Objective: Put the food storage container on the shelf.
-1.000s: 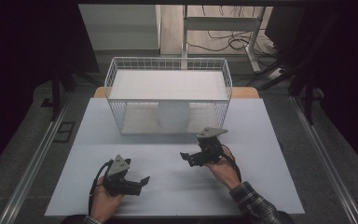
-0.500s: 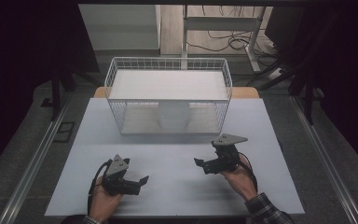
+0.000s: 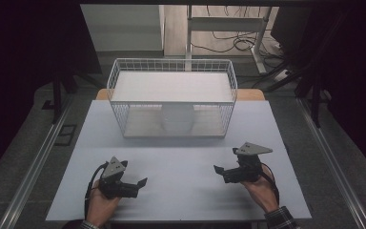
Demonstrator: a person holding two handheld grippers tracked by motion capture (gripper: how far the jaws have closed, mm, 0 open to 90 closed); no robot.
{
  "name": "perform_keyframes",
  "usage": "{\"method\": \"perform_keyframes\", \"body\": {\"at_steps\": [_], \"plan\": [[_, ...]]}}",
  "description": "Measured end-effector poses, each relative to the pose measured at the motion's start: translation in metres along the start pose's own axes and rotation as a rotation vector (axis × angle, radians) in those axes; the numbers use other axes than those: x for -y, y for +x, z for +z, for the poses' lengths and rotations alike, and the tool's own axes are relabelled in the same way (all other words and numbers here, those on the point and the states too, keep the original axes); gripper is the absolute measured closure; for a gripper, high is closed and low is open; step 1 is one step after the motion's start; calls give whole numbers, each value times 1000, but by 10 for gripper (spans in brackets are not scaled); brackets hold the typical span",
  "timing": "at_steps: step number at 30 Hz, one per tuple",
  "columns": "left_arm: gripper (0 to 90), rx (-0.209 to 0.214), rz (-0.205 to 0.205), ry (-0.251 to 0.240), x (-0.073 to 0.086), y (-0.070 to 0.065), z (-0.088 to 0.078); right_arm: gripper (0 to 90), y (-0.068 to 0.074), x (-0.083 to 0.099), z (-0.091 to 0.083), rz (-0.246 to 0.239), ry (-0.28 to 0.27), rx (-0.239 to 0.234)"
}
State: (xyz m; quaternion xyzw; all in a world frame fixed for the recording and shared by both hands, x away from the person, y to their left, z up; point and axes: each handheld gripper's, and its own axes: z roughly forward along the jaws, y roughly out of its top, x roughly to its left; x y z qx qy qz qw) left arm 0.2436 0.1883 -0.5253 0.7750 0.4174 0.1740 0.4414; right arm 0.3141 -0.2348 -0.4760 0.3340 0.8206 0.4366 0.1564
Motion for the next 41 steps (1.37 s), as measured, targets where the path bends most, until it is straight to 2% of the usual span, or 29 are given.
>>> {"method": "perform_keyframes", "body": {"at_steps": [3, 5, 11, 17, 24, 29, 34, 37, 41], "plan": [[13, -33, 12, -5, 1, 4, -5, 0, -5, 7, -9, 16, 1, 28], [13, -43, 16, -6, 2, 6, -6, 0, -7, 9, -12, 19, 2, 30], [8, -85, 9, -13, 7, 17, -15, 0, -14, 24, -26, 32, 11, 71], [4, -103, 7, -9, 12, 23, -18, 0, -22, 37, -36, 59, 24, 105], [0, -97, 6, 6, 14, 26, -15, 0, -28, 53, -44, 93, 51, 117], [0, -83, 9, 46, 16, 25, -9, 0, -31, 67, -46, 130, 96, 142], [0, -72, 10, 78, 17, 24, -4, 0, -30, 72, -43, 128, 137, 142], [0, -69, 26, 102, 18, 23, -2, 0, -29, 72, -42, 125, 137, 149], [0, -67, 24, 102, 18, 23, -1, 0, -30, 72, -42, 130, 137, 147]]}}
